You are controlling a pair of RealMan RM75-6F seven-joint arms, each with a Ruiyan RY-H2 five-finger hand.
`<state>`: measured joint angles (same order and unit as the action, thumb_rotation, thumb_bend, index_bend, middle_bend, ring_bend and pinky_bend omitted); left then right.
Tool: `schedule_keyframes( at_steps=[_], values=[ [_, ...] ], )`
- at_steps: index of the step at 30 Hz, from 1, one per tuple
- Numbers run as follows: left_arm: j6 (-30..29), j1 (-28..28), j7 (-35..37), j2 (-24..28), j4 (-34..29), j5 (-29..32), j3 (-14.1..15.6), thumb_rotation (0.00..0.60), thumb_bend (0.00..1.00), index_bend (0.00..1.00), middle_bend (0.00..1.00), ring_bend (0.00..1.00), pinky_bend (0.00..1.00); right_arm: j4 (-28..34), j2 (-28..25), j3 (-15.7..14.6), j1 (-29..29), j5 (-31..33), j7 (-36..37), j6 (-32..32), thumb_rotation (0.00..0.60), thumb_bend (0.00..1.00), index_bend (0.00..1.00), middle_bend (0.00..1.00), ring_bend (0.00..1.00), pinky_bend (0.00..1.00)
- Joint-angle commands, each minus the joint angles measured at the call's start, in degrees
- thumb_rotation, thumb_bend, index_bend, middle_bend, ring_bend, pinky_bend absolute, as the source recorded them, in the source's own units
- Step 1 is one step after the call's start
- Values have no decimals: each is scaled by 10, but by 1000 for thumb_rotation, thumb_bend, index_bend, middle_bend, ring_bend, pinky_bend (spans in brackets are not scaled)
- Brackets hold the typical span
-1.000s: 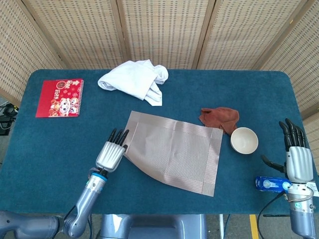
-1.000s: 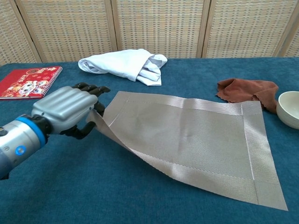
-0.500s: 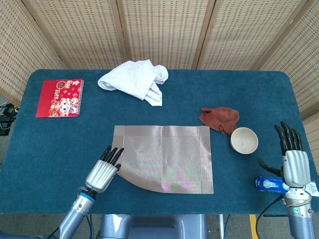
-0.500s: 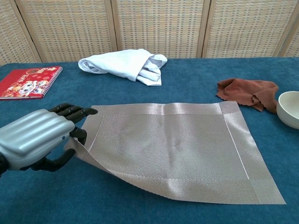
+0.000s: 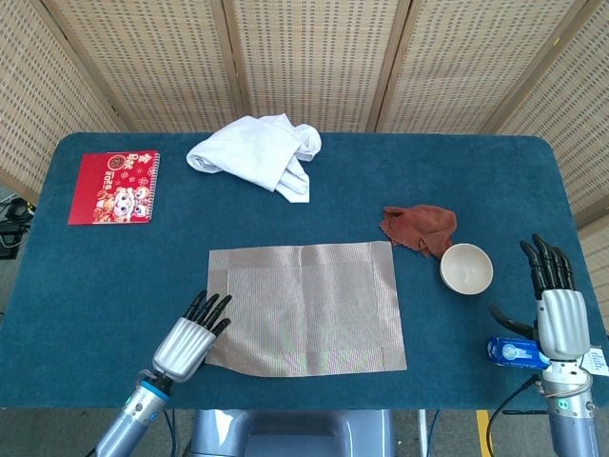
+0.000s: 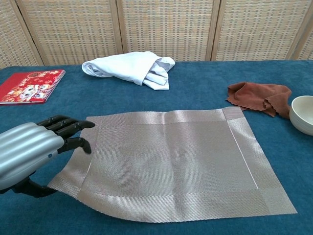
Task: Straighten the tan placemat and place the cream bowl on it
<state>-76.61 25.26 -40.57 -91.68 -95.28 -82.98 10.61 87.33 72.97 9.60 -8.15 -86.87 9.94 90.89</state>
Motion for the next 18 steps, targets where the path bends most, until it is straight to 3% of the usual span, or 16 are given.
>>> schedule_keyframes(
  at_steps=[1, 7, 18],
  values=[
    [-5, -11, 8, 19, -15, -12, 7, 600, 248, 55, 0, 0, 0, 2, 0, -2, 1, -2, -1, 1, 600, 293, 6, 0, 0, 0],
    [-25, -31, 18, 50, -34, -38, 20, 600, 248, 37, 0, 0, 0, 6, -3, -4, 2, -6, -5, 3, 600, 293, 5, 0, 0, 0],
    [-94, -74, 98, 134, -80, -73, 7, 600, 247, 18, 0, 0, 0, 6, 0, -6, -13, 12, -44, -39, 600, 281, 65, 0, 0, 0]
  ],
)
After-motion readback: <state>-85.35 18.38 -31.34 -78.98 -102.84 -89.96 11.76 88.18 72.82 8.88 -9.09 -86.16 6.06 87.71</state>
